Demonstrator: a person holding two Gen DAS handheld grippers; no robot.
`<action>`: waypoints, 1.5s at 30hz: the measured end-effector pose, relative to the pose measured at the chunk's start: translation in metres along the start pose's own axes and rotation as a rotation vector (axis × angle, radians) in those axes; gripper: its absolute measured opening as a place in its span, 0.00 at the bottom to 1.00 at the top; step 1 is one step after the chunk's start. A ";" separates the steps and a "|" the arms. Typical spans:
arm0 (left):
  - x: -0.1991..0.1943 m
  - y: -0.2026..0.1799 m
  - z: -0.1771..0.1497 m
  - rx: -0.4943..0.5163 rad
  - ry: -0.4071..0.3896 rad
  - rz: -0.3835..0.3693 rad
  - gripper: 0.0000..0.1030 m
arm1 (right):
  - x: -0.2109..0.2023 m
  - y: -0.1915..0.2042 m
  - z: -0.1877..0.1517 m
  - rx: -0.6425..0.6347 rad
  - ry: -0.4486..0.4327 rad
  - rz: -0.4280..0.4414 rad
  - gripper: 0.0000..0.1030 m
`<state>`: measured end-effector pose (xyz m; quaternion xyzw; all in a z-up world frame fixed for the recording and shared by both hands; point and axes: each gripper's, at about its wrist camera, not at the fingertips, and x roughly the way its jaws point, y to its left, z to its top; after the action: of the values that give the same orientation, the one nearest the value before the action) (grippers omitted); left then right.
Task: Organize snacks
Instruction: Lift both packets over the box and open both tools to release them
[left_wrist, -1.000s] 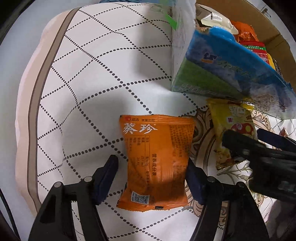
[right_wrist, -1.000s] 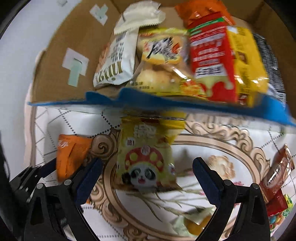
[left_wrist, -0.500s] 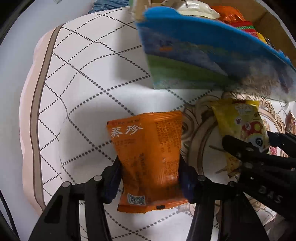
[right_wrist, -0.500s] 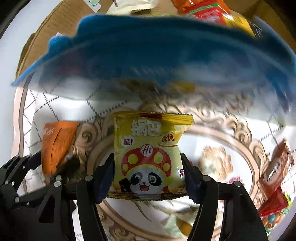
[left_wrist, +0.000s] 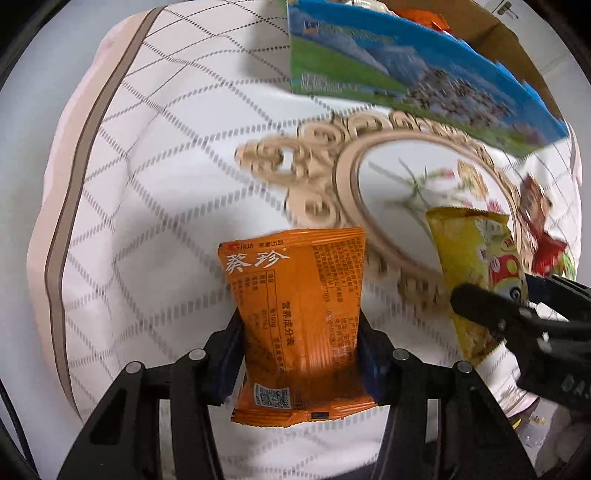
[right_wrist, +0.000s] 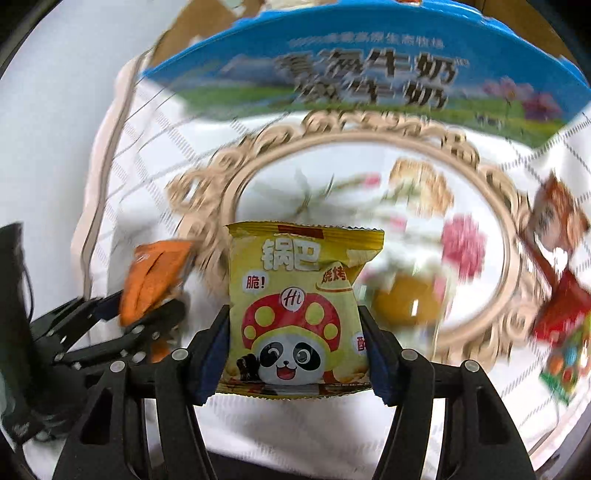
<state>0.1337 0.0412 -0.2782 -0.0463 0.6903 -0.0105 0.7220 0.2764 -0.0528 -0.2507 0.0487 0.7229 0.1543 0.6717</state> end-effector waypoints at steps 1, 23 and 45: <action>-0.002 -0.002 -0.009 -0.001 0.000 -0.001 0.49 | -0.001 0.000 -0.010 -0.006 0.009 0.006 0.64; 0.040 -0.014 -0.015 0.053 0.022 0.076 0.55 | 0.038 -0.007 -0.039 0.011 0.068 -0.042 0.65; -0.093 -0.023 0.080 0.058 -0.156 -0.127 0.46 | -0.097 -0.042 -0.005 0.094 -0.221 0.121 0.56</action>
<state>0.2102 0.0300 -0.1802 -0.0700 0.6269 -0.0726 0.7725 0.2862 -0.1209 -0.1696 0.1403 0.6468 0.1544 0.7336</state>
